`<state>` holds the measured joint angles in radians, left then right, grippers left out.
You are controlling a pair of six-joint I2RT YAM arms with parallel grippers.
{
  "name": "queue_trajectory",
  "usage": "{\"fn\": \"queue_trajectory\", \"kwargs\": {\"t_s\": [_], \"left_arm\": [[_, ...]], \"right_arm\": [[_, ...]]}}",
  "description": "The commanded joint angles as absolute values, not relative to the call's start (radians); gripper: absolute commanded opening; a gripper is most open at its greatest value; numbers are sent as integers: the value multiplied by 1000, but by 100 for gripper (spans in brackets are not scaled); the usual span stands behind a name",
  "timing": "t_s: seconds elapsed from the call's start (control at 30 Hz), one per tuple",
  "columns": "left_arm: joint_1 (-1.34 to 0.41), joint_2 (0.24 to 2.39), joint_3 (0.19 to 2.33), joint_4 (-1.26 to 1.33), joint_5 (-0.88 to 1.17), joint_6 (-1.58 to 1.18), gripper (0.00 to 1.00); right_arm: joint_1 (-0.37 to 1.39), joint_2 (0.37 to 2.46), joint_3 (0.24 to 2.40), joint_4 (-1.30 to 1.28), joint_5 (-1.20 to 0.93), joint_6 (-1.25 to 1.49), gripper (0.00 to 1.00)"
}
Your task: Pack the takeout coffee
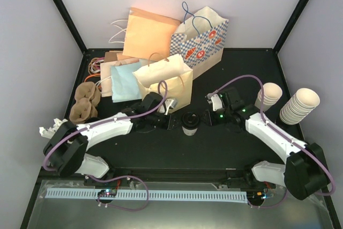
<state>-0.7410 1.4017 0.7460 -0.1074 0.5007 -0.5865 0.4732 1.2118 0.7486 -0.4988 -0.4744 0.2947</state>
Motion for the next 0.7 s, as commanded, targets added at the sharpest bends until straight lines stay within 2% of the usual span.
{"fn": "queue_trajectory", "kwargs": {"t_s": [0.0,0.43,0.57,0.6,0.67], "left_arm": [[-747,1432,757,-176,387,-548,14],[-730,1467,861,-210,382,-512,14],[-727,1454,874,-211,395,-506,15],[-727,1446,873,-207,401,-505,15],[-727,1432,871,-212,406,-504,15]], "right_arm": [[489,1189,721,-540,-534,296,20],[532,1116,718,-556,-580,354,21],[532,1079,726,-561,-521,372,21],[531,1071,732,-563,-500,376,22],[531,1063,751,-576,-468,373,34]]}}
